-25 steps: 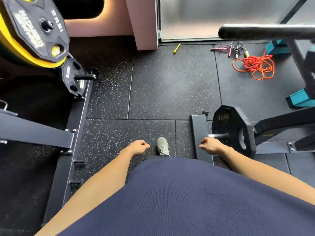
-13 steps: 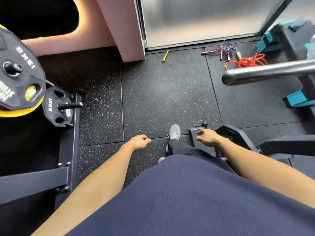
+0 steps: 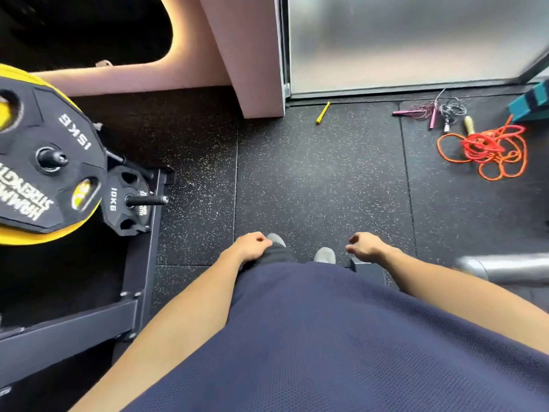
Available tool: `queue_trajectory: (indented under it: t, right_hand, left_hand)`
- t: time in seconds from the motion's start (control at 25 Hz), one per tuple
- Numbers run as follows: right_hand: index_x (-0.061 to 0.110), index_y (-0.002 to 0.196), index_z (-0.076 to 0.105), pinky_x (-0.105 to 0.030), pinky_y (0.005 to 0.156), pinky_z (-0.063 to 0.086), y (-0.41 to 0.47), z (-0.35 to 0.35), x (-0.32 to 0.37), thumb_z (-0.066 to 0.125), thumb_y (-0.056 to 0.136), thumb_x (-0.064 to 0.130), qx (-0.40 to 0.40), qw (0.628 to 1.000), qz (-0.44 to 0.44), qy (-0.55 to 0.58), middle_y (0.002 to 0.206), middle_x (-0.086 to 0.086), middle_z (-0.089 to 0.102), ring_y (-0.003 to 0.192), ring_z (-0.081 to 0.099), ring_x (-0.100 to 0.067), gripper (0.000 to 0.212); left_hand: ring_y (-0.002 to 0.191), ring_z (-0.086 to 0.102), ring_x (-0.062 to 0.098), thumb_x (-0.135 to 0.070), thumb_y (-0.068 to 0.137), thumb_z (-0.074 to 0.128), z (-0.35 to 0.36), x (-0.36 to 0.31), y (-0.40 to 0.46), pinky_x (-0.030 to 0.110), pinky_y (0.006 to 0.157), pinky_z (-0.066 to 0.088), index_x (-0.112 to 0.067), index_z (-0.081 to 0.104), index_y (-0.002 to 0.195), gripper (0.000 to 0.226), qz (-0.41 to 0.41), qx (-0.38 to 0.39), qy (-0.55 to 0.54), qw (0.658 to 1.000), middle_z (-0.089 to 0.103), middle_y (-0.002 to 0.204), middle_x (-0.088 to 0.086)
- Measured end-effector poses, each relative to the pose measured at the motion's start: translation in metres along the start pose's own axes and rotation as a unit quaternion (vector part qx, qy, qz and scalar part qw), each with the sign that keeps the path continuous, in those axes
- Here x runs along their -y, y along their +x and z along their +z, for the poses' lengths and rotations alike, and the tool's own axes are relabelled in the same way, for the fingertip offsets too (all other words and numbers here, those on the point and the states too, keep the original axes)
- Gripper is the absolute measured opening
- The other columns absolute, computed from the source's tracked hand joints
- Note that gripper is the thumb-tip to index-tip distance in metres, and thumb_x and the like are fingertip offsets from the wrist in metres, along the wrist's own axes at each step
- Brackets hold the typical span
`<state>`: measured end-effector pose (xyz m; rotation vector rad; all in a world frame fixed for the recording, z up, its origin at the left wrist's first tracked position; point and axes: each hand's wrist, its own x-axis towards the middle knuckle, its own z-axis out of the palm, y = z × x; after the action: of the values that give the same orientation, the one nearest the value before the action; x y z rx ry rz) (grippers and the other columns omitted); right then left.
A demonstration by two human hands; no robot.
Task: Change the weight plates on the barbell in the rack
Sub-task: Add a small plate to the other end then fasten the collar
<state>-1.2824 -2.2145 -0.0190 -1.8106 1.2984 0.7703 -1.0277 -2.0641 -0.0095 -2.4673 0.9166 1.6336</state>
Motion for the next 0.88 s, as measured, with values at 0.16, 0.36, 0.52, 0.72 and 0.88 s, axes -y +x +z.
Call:
queue_trajectory:
  t: [0.16, 0.36, 0.52, 0.72, 0.88]
  right_hand:
    - [-0.001, 0.119, 0.062, -0.034, 0.094, 0.045, 0.039, -0.037, 0.040, 0.054, 0.094, 0.023, 0.015, 1.000, 0.006, 0.002, 0.125, -0.017, 0.062, 0.114, 0.058, -0.031, 0.036]
    - [0.000, 0.121, 0.061, -0.031, 0.093, 0.044, 0.087, -0.102, 0.106, 0.055, 0.095, 0.025, 0.007, 0.999, -0.016, -0.037, 0.126, -0.016, 0.062, 0.115, 0.058, -0.030, 0.037]
    - [0.003, 0.130, 0.054, -0.031, 0.102, 0.040, 0.126, -0.146, 0.168, 0.057, 0.095, 0.029, 0.030, 0.992, -0.069, -0.104, 0.135, -0.013, 0.057, 0.122, 0.054, -0.028, 0.044]
    - [0.002, 0.124, 0.058, -0.034, 0.096, 0.044, 0.174, -0.189, 0.240, 0.057, 0.093, 0.031, 0.074, 0.961, -0.148, -0.221, 0.128, -0.017, 0.061, 0.117, 0.057, -0.033, 0.043]
    - [0.009, 0.135, 0.050, -0.025, 0.089, 0.041, 0.210, -0.227, 0.298, 0.058, 0.093, 0.037, 0.129, 0.909, -0.226, -0.327, 0.131, -0.013, 0.060, 0.118, 0.057, -0.029, 0.051]
  left_hand:
    - [0.107, 0.053, 0.018, -0.046, 0.094, 0.048, -0.057, 0.004, 0.038, 0.030, 0.088, 0.037, -0.029, 0.062, 0.111, 0.028, -0.001, 0.005, -0.004, 1.000, 0.059, 0.129, -0.003]
    - [0.101, 0.048, 0.018, -0.050, 0.097, 0.045, -0.125, 0.015, 0.076, 0.033, 0.083, 0.035, -0.025, 0.054, 0.124, 0.038, -0.028, -0.009, -0.071, 0.997, 0.055, 0.130, 0.002]
    - [0.112, 0.049, 0.021, -0.054, 0.094, 0.045, -0.150, 0.026, 0.085, 0.039, 0.093, 0.038, -0.027, 0.051, 0.123, 0.040, -0.073, -0.030, -0.153, 0.985, 0.053, 0.131, 0.003]
    - [0.119, 0.050, 0.025, -0.054, 0.093, 0.047, -0.154, 0.027, 0.085, 0.040, 0.097, 0.038, -0.026, 0.051, 0.122, 0.041, -0.161, -0.070, -0.293, 0.940, 0.052, 0.133, 0.004]
    - [0.113, 0.051, 0.023, -0.045, 0.095, 0.051, -0.144, -0.006, 0.083, 0.032, 0.087, 0.034, -0.016, 0.050, 0.126, 0.042, -0.229, -0.142, -0.440, 0.856, 0.054, 0.130, 0.006]
